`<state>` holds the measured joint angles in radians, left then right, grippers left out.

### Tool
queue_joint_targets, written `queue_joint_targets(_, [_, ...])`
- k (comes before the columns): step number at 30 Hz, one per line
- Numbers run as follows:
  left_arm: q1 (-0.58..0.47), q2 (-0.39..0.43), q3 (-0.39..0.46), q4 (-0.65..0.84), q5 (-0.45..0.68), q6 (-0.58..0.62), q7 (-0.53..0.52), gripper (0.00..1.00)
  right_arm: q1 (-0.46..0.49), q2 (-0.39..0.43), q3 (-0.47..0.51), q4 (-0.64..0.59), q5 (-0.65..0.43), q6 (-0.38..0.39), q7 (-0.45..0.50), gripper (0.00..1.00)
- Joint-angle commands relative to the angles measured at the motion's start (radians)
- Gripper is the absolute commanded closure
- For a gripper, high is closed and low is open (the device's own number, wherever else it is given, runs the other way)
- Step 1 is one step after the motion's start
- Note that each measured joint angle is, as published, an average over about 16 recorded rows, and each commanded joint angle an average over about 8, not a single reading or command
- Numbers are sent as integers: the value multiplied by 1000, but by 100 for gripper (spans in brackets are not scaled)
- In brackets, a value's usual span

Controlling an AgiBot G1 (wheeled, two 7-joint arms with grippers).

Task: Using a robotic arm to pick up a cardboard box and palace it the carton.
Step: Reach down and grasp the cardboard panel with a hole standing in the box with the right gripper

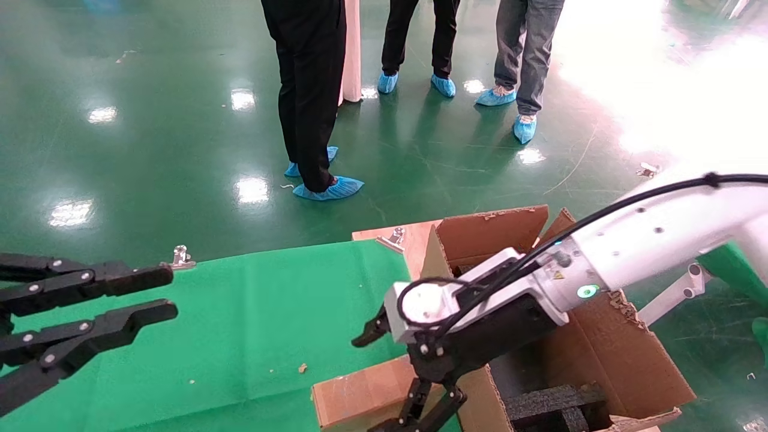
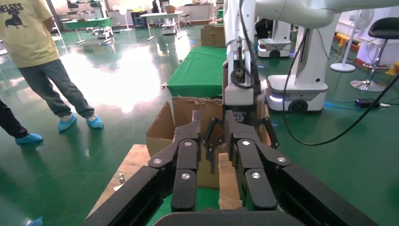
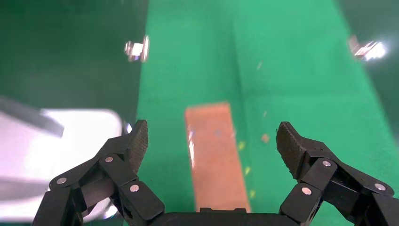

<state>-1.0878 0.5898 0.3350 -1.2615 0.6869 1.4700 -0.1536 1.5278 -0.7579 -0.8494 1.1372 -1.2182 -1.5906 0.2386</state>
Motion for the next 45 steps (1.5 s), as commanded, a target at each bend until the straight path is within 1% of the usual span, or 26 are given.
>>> queue_joint_targets(1, [0,0,0,0,0,0,0,100,27,-16,-51,-13,-17,0,-2,0])
queue_joint_targets(12, [0,0,0,0,0,0,0,100,149,-115,-245,-114,-90,5,-80,0])
queue_joint_targets(19, [0,0,0,0,0,0,0,100,203,-175,-346,-157,-128,10,-124,0])
queue_joint_targets(20, [0,0,0,0,0,0,0,98,209,-184,-358,-163,-132,11,-130,0])
queue_joint_targets(21, [0,0,0,0,0,0,0,88,215,-193,-370,-168,-137,11,-137,0])
queue_joint_targets(27, [0,0,0,0,0,0,0,13,242,-234,-424,-192,-158,16,-170,0])
queue_joint_targets(28, [0,0,0,0,0,0,0,2,246,-238,-430,-194,-160,17,-173,0])
queue_joint_targets(29, [0,0,0,0,0,0,0,0,248,-241,-435,-196,-162,18,-175,0])
queue_joint_targets(30, [0,0,0,0,0,0,0,0,250,-244,-438,-198,-163,18,-177,6])
queue_joint_targets(37, [0,0,0,0,0,0,0,0,252,-244,-439,-198,-164,19,-177,93])
queue_joint_targets(38, [0,0,0,0,0,0,0,0,251,-243,-438,-198,-164,19,-177,100])
queue_joint_targets(45, [0,0,0,0,0,0,0,0,246,-239,-430,-195,-160,18,-174,100])
